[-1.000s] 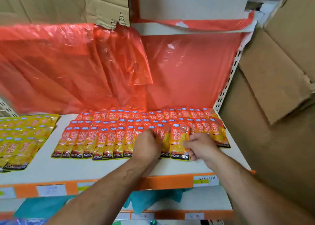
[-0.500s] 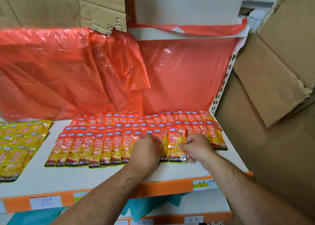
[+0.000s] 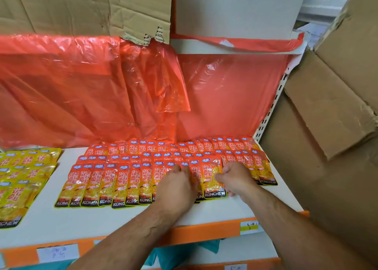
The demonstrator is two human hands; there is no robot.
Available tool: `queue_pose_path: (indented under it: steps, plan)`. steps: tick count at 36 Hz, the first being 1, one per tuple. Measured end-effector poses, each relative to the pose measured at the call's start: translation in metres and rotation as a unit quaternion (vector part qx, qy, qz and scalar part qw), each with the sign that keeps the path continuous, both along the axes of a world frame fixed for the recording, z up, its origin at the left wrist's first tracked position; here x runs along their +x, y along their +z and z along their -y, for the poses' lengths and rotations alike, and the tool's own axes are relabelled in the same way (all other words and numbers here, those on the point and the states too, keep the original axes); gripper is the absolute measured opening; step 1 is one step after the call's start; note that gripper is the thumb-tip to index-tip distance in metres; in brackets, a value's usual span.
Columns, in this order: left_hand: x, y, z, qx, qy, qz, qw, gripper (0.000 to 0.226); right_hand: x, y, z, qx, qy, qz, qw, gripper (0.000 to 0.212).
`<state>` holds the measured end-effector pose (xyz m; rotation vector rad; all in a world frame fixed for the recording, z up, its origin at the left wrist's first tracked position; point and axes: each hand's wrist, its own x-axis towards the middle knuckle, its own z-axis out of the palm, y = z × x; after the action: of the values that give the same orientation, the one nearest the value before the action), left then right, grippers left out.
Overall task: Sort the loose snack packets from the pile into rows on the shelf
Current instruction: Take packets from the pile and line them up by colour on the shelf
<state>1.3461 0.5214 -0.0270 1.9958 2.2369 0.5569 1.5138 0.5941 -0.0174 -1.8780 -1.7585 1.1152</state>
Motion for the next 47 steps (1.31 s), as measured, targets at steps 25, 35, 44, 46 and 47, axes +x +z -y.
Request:
queue_pose_path:
  steps: [25,35,44,46,47]
  plan:
    - [-0.039,-0.004,0.007,0.019,-0.041,-0.063,0.997,0.04,-0.03,0.013,0.019,0.121,0.016,0.313,0.942,0.009]
    - [-0.061,-0.006,0.016,0.005,-0.081,-0.055,0.995,0.056,-0.046,0.018,0.038,0.159,-0.006,0.355,0.921,0.021]
    - [-0.088,-0.006,0.03,-0.002,-0.088,-0.058,0.994,0.061,-0.078,0.008,0.074,0.195,0.156,0.34,0.907,0.054]
    - [-0.095,-0.005,0.04,-0.001,-0.082,-0.06,0.995,0.064,-0.09,0.008,0.082,0.194,0.187,0.324,0.907,0.06]
    - [-0.099,-0.004,0.046,0.001,-0.076,-0.056,0.996,0.066,-0.096,0.009,0.086,0.195,0.201,0.316,0.907,0.062]
